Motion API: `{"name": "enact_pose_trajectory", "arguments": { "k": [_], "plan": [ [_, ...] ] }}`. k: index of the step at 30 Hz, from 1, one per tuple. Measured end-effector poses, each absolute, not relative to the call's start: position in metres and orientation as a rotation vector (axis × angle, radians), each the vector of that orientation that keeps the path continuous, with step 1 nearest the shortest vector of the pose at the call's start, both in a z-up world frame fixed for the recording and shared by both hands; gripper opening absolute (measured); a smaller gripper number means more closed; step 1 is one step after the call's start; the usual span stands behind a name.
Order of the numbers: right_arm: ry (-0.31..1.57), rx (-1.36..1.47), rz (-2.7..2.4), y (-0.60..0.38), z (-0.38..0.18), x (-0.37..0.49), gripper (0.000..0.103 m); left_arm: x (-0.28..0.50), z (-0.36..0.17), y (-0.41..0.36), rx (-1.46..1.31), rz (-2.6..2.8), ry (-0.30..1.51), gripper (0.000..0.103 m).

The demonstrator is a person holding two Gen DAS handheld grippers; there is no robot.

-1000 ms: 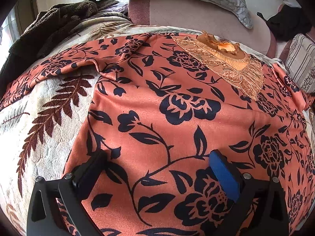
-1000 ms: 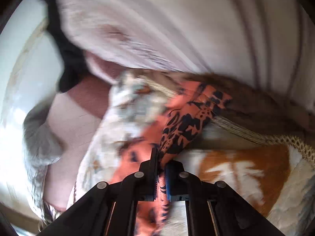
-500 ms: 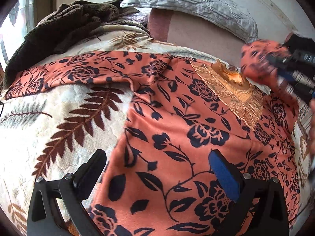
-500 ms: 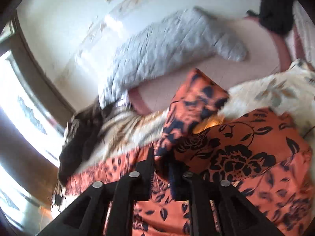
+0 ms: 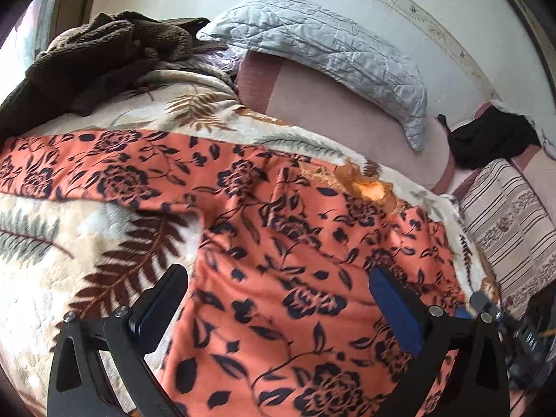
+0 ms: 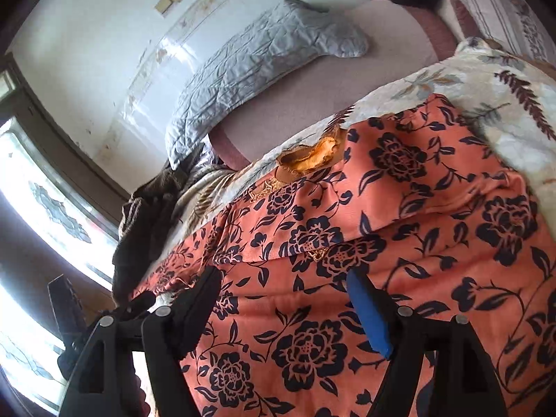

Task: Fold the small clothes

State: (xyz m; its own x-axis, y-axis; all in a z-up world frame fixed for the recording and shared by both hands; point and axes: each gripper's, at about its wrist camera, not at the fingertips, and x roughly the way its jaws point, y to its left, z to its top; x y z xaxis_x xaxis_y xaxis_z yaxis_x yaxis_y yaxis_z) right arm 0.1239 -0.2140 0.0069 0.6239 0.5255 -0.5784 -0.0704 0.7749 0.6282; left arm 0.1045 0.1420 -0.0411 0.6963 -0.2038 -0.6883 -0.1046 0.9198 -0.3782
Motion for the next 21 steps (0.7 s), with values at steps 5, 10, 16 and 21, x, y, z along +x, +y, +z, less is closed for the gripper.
{"name": "enact_pose_trajectory", "arguments": {
  "k": [5,10,16,21],
  "plan": [
    [0.839,0.657,0.376,-0.230,0.006,0.131,0.078,0.188,-0.062,0.125,-0.516,-0.070,0.954,0.103],
    [0.830,0.710,0.370,-0.246,0.005,0.132,0.078,0.229,-0.101,0.121,-0.538,0.032,1.120,0.062],
    [0.836,0.734,0.363,-0.255,0.003,0.138,0.078,0.215,-0.089,0.126,-0.536,0.128,1.072,0.008],
    [0.845,0.777,0.331,-0.271,-0.002,0.140,0.078,0.161,-0.067,0.110,-0.412,0.171,0.923,0.009]
  ]
}}
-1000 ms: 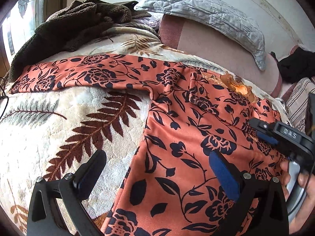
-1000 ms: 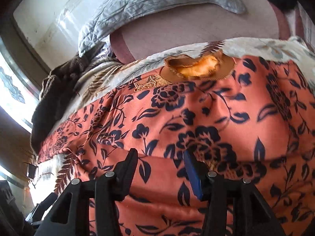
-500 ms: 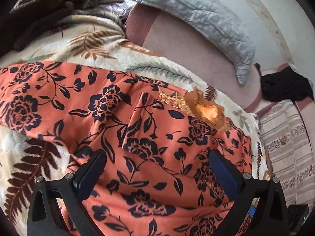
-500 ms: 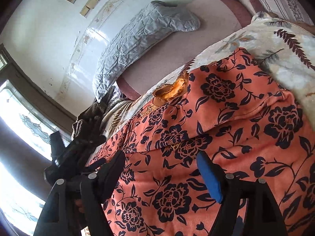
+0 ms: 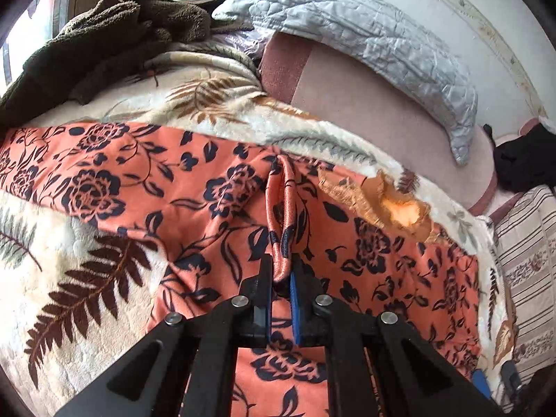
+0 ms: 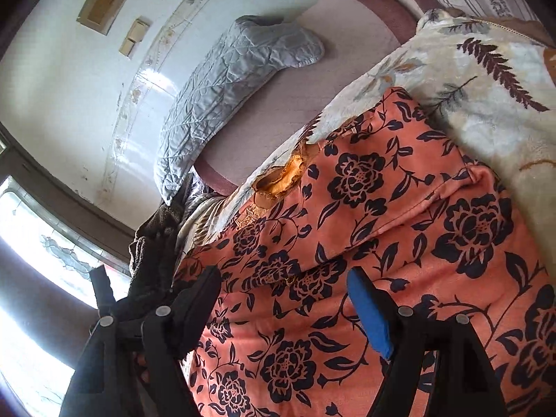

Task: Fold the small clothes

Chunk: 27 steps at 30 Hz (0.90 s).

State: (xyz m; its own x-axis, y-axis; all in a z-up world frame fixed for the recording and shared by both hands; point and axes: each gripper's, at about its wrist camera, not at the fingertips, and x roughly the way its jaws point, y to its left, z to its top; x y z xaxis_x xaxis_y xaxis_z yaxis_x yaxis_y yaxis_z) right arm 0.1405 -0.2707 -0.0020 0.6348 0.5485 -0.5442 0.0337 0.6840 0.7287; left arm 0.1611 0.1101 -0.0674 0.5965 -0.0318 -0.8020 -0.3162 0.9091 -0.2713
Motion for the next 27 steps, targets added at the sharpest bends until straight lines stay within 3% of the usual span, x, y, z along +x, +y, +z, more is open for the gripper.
{"name": "enact_pose_trajectory", "arguments": {
  "k": [3,10,11,15,17,21,27],
  "plan": [
    [0.858,0.786,0.310,-0.277,-0.007,0.142,0.078,0.168,-0.113,0.120,-0.446,0.222,1.069,0.011],
    [0.853,0.834,0.252,-0.297,-0.014,0.146,0.078,0.156,-0.110,0.133,-0.490,0.178,1.026,0.016],
    [0.854,0.833,0.255,-0.297,-0.014,0.147,0.078,0.154,-0.107,0.136,-0.508,0.155,1.025,0.021],
    [0.849,0.800,0.265,-0.289,-0.009,0.147,0.078,0.128,-0.079,0.161,-0.573,0.056,0.953,0.068],
    [0.846,0.764,0.271,-0.280,-0.006,0.147,0.078,0.106,-0.060,0.187,-0.578,0.063,0.867,0.079],
    [0.840,0.649,0.302,-0.254,0.001,0.144,0.078,0.068,-0.055,0.285,-0.764,0.148,0.721,0.080],
    [0.864,0.523,0.368,-0.214,0.000,0.141,0.078,0.036,-0.101,0.455,-1.181,0.417,0.566,0.079]
  ]
}}
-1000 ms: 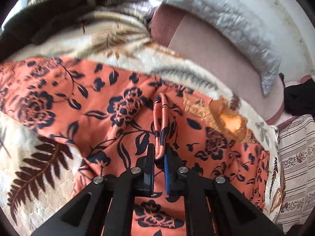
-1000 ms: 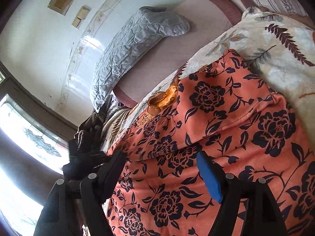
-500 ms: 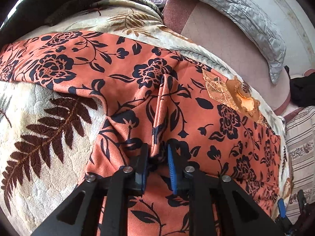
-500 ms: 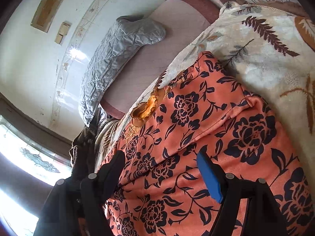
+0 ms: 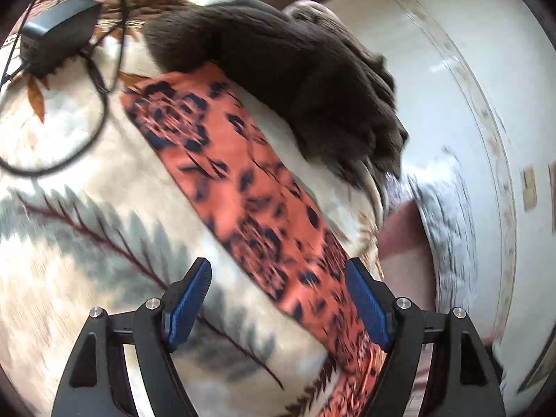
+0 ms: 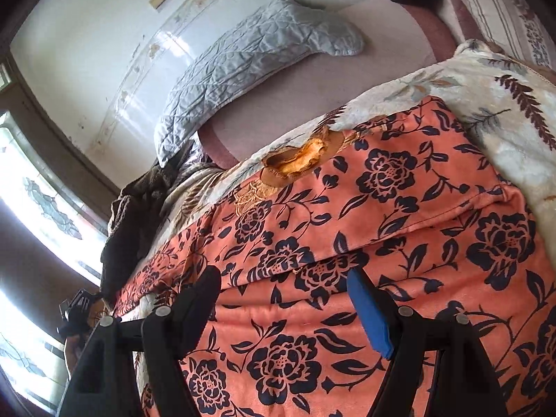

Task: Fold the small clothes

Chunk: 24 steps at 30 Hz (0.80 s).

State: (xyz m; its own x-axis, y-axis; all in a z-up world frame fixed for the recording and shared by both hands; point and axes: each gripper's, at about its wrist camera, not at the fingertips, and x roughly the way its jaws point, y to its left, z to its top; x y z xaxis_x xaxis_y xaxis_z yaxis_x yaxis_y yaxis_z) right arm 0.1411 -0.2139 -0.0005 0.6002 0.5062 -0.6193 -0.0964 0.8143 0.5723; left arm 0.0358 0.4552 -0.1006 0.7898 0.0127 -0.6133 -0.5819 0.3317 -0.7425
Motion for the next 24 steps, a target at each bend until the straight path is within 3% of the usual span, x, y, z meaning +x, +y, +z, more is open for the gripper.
{"name": "enact_pose_trajectory", "arguments": {
  "k": [7,8,9,10,11,13,17,24],
  "plan": [
    [0.891,0.487,0.401,-0.193,-0.007,0.145,0.078,0.044,-0.119,0.512,-1.299,0.450,0.525,0.073],
    [0.893,0.486,0.403,-0.192,-0.007,0.146,0.078,0.049,-0.120,0.515,-1.295,0.461,0.539,0.056],
    [0.896,0.484,0.406,-0.190,-0.008,0.146,0.078,0.053,-0.123,0.517,-1.287,0.490,0.589,0.028],
    [0.899,0.483,0.409,-0.189,-0.008,0.146,0.078,0.057,-0.128,0.521,-1.273,0.540,0.648,0.009],
    [0.900,0.481,0.412,-0.188,-0.008,0.146,0.078,0.061,-0.131,0.524,-1.271,0.561,0.672,0.004],
    [0.896,0.481,0.411,-0.190,-0.007,0.146,0.078,0.067,-0.122,0.521,-1.224,0.601,0.700,0.004],
    [0.877,0.517,0.401,-0.203,-0.003,0.146,0.078,0.093,-0.039,0.459,-0.783,0.624,0.654,0.002],
    [0.852,0.578,0.355,-0.231,0.000,0.146,0.078,0.134,0.092,0.231,-0.359,0.146,0.468,0.002]
  ]
}}
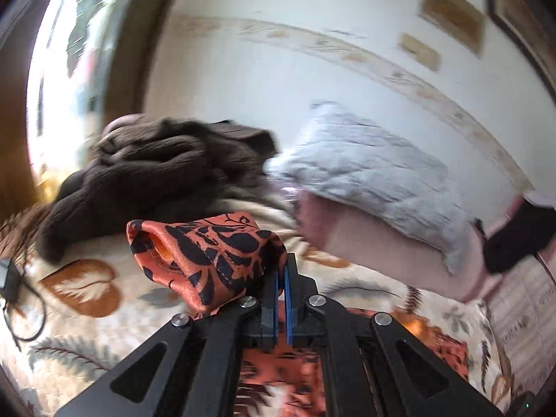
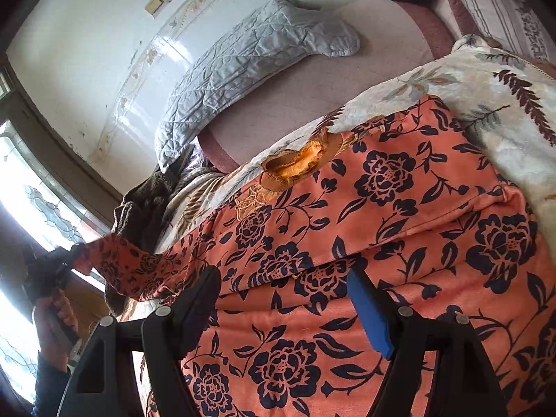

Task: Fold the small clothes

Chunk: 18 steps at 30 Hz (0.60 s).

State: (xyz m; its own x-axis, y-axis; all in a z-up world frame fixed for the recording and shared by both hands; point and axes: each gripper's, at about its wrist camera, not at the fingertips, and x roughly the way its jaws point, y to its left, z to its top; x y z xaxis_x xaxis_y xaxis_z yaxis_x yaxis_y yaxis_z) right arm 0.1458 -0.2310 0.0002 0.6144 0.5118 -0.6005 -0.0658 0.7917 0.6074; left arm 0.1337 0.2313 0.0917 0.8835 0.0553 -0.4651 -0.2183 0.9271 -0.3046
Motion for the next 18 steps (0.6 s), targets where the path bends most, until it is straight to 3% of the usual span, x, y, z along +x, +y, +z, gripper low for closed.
{"name": "enact_pose_trajectory", "arguments": {
  "k": [6,7,9,13,18],
  "plan": [
    [0.823,0.693,0.290,-0.271,0.000,0.146,0.078,0.163,0.081,0.047,-0.248,-0.212,0.569,0.005],
    [0.827,0.716,0.280,-0.279,-0.001,0.147,0.078,0.173,0.066,0.022,-0.218,-0.268,0.606,0.013],
    [0.840,0.762,0.262,-0.291,-0.006,0.149,0.078,0.185,0.031,-0.015,-0.141,-0.343,0.739,0.077],
    [0.845,0.794,0.241,-0.309,-0.008,0.151,0.078,0.167,-0.016,-0.001,-0.065,-0.236,0.798,0.078],
    [0.826,0.730,0.259,-0.305,0.001,0.152,0.078,0.122,-0.019,0.084,-0.208,-0.060,0.700,0.081]
  ]
}}
